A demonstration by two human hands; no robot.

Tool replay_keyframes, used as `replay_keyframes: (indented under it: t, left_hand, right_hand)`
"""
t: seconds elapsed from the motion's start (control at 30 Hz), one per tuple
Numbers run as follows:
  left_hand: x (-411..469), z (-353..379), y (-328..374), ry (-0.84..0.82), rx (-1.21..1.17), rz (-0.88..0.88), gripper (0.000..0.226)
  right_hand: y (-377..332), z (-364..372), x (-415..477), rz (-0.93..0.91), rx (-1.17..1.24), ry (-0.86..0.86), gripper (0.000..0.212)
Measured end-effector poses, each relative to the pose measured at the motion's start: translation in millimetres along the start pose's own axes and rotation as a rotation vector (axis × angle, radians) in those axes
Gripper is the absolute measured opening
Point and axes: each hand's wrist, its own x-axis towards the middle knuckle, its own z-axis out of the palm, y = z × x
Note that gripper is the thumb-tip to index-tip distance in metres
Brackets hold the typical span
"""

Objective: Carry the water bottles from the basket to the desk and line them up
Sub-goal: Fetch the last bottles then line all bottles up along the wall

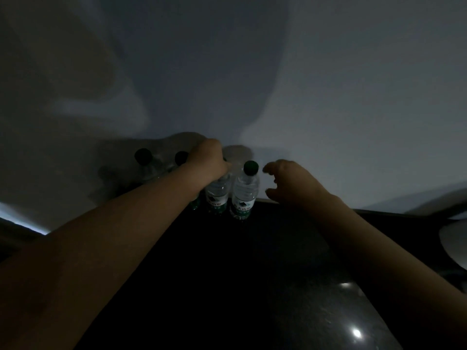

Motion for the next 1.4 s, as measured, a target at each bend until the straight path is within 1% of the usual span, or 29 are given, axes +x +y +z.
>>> replay_keyframes:
  t: [0.13, 0.23, 0.37, 0.5, 0.6, 0.73, 0.93, 1.03, 1.17, 1.4]
  left_hand:
    - [-12.5, -9.5, 10.9, 0.042, 0.124, 0.086, 0.036]
    - [-36.0, -12.7, 20.0, 0.044, 0.179, 0.161, 0.037]
    - [-80.2, -4.1, 33.8, -0.072, 0.16, 0.256, 0.035]
    - [-122.8, 10.2, 52.0, -0.241, 0.15, 0.332, 0.03]
    - [-150.2, 20.1, 71.9, -0.339, 0.193, 0.393, 0.037]
    - [-180.6, 38.3, 108.5, -0.39, 0.224, 0.506, 0.042]
    - [-216.9, 70.3, 182.1, -0.463, 0.219, 0.651, 0.041]
    - [-237.1, 92.6, 217.4, -0.483, 0.194, 0.721, 0.041]
    - [-263.2, 126.1, 261.4, -0.525, 0.176, 0.83, 0.038]
    - [-308.5, 185.3, 329.9, -0.586, 0.224, 1.027, 0.038]
  right_hand:
    - [8.4, -2.1, -41.9, 0.016, -0.107, -0.148, 0.039]
    - [10.7, -0.8, -74.2, 0.043, -0.094, -0.218, 0.035]
    - [15.8, 2.3, -115.1, 0.068, -0.086, -0.226, 0.03]
    - [24.0, 3.9, -161.5, 0.102, -0.031, -0.218, 0.029]
    - [32.7, 2.9, -200.6, 0.143, -0.009, -0.2, 0.029]
    - [52.6, -5.1, -256.3, 0.258, -0.019, -0.149, 0.025]
    - [90.4, -20.5, -342.6, 0.485, 0.0, -0.075, 0.031]
    - [110.2, -23.1, -388.7, 0.603, 0.009, -0.031, 0.028]
    - [132.2, -22.0, -453.4, 0.752, 0.007, -0.014, 0.03]
    - [160.8, -11.3, -546.1, 0.968, 0.083, 0.053, 0.028]
